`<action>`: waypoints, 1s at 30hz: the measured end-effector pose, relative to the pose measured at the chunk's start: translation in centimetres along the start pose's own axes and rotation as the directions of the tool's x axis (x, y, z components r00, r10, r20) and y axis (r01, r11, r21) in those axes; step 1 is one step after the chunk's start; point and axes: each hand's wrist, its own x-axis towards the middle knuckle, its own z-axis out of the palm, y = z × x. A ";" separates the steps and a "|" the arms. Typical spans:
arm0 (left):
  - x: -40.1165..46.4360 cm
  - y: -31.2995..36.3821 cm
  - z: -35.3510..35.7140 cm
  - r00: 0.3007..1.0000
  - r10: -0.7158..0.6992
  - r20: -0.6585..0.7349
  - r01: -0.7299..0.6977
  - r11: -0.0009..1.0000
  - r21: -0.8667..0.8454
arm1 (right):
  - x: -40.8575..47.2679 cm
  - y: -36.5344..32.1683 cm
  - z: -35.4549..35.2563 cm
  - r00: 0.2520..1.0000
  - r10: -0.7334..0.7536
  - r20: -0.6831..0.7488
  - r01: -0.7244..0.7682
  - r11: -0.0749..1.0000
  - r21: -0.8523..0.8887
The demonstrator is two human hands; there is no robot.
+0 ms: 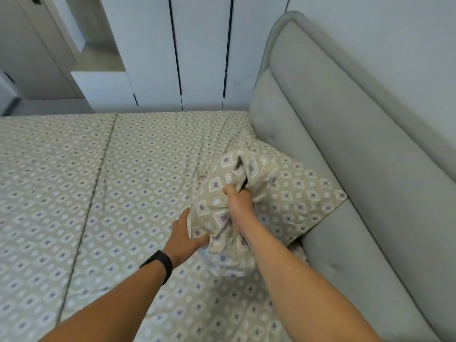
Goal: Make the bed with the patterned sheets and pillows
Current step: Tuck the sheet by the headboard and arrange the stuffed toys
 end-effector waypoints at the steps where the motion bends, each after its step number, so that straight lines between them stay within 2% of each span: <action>1: -0.3 -0.5 -0.5 0.999 0.029 0.013 -0.030 0.997 0.070 | -0.7 0.7 0.8 0.999 0.013 0.033 -0.014 1.000 0.024; 3: -2.3 -2.5 -2.5 0.998 0.038 0.049 -0.043 0.993 0.112 | -3.7 2.6 3.3 0.993 0.065 0.101 -0.070 0.997 0.043; 5: -4.2 -4.0 -3.7 0.996 0.059 0.071 -0.062 0.997 0.048 | -5.8 4.7 4.5 0.983 0.125 0.131 -0.137 0.987 0.084; 8: -6.9 -7.4 -5.7 0.990 0.138 0.002 -0.138 0.990 -0.028 | -8.9 7.7 6.6 0.973 0.186 0.138 -0.209 0.963 0.172; 11: -8.2 -9.8 -7.2 0.994 0.110 0.002 -0.108 0.976 0.189 | -11.7 9.5 7.9 0.960 0.247 0.129 -0.263 0.957 0.120; 14: -8.0 -9.8 -8.0 0.981 0.191 0.013 -0.178 0.880 0.440 | -12.5 9.6 7.6 0.976 0.201 0.083 -0.208 0.974 0.090; 17: -7.3 -8.2 -10.4 0.942 0.333 -0.046 -0.233 0.745 0.625 | -12.0 8.6 6.3 0.983 0.158 -0.098 -0.144 0.980 0.139; 19: -7.2 -7.5 -12.3 0.915 0.399 -0.058 -0.245 0.665 0.706 | -11.3 8.0 4.9 0.936 0.220 -0.274 -0.140 0.949 0.283; 20: -7.2 -7.4 -13.3 0.903 0.426 -0.053 -0.246 0.615 0.749 | -10.6 7.8 4.1 0.922 0.288 -0.258 -0.172 0.903 0.393; 21: -7.3 -7.3 -14.2 0.892 0.452 -0.033 -0.253 0.558 0.790 | -9.7 7.3 3.6 0.929 0.342 -0.145 -0.231 0.838 0.495; 23: -7.6 -7.3 -15.8 0.874 0.485 0.041 -0.297 0.465 0.834 | -7.5 7.1 3.2 0.905 0.388 0.175 -0.418 0.728 0.543; 24: -8.1 -7.5 -16.7 0.866 0.495 0.065 -0.305 0.421 0.854 | -7.1 6.7 3.7 0.870 0.418 0.263 -0.493 0.726 0.479; 25: -8.6 -7.6 -17.2 0.862 0.502 0.068 -0.298 0.393 0.870 | -6.9 6.6 4.4 0.855 0.436 0.279 -0.516 0.762 0.392; 28: -10.4 -8.4 -19.6 0.840 0.542 0.008 -0.232 0.346 0.909 | -7.1 4.9 8.0 0.863 0.409 0.297 -0.464 0.874 0.146; 30: -11.7 -9.1 -21.3 0.842 0.536 -0.052 -0.171 0.357 0.918 | -7.2 3.4 10.8 0.879 0.351 0.322 -0.401 0.910 0.104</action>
